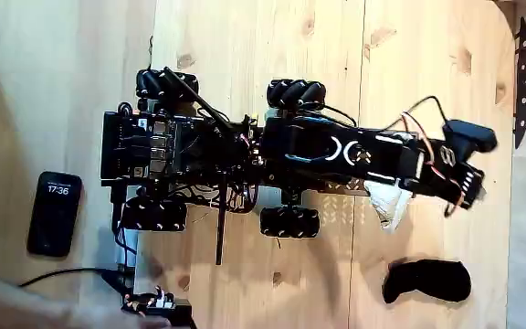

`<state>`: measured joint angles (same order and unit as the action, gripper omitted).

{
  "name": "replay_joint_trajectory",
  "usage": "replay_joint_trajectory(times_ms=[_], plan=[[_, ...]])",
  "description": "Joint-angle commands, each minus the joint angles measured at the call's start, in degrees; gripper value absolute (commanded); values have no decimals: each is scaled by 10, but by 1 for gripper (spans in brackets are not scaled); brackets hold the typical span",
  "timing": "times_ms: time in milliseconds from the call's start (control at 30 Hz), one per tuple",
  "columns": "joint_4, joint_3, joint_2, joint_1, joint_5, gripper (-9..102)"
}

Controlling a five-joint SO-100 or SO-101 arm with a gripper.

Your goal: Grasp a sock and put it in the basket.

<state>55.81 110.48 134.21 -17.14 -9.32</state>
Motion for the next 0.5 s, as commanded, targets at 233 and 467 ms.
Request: replay_joint_trajectory(times_ms=[233,467], plan=[[23,-228,-200,-134,18,1],[51,-364,-279,-164,62,1]])
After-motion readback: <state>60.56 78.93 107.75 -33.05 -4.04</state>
